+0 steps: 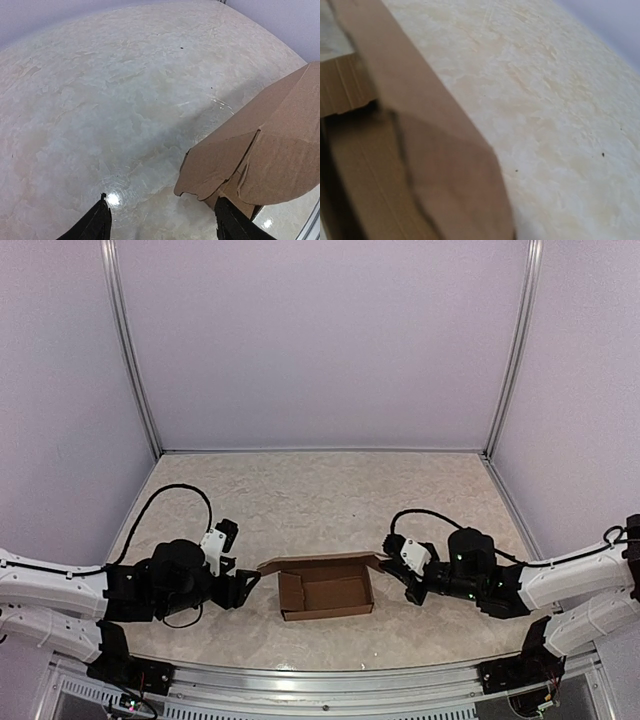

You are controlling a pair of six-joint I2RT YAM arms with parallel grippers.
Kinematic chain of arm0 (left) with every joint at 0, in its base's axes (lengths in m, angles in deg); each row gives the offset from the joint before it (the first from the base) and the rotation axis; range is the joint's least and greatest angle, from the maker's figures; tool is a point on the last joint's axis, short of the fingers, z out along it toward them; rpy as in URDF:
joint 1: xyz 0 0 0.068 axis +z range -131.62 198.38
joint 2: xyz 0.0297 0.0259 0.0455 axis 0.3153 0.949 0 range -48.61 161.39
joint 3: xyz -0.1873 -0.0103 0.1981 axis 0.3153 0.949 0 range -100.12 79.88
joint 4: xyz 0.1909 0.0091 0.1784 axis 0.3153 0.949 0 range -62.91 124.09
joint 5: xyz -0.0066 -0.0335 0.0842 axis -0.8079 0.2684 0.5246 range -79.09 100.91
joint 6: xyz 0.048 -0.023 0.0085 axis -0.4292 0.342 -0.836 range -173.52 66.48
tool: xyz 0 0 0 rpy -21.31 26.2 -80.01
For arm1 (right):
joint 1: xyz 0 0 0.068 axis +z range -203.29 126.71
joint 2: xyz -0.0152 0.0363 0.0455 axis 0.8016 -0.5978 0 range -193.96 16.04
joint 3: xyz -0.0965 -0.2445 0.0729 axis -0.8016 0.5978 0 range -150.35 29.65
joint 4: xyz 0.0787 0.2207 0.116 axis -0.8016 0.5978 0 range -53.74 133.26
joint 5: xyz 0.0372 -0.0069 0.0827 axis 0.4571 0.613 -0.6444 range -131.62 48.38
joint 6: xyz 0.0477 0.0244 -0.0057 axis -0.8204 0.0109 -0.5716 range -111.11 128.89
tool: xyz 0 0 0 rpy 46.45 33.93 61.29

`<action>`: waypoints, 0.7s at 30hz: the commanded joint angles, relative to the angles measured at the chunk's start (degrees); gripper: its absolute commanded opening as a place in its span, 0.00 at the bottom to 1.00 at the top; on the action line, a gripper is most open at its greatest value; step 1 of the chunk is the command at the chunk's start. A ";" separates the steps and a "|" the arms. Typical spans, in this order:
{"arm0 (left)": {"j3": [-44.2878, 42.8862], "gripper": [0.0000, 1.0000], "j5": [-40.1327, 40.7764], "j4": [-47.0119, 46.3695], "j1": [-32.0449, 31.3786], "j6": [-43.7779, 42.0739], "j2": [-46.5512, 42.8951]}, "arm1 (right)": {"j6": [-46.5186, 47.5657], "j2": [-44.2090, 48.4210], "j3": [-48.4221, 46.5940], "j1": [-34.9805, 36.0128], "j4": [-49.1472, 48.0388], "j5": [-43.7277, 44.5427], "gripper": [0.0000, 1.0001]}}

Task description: Fold the paper box

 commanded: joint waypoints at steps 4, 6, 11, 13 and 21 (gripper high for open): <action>1.44 0.69 -3.77 -11.86 -0.13 -8.81 2.82 | -0.03 3.45 -0.64 -0.42 3.10 -1.64 0.00; 1.41 0.69 -4.89 -13.25 0.44 -9.80 4.17 | -0.41 3.98 -0.57 -0.48 3.00 -1.82 0.00; 1.07 0.66 -6.14 -13.99 2.07 -11.53 6.78 | -0.83 4.84 -0.19 -0.54 2.85 -2.23 0.00; 0.97 0.65 -6.66 -14.54 2.67 -11.76 7.13 | -0.74 4.88 -0.18 -0.47 2.89 -2.40 0.00; -0.02 0.58 -7.03 -14.31 2.79 -11.80 7.82 | -0.85 4.18 -0.53 -0.48 3.37 -2.62 0.00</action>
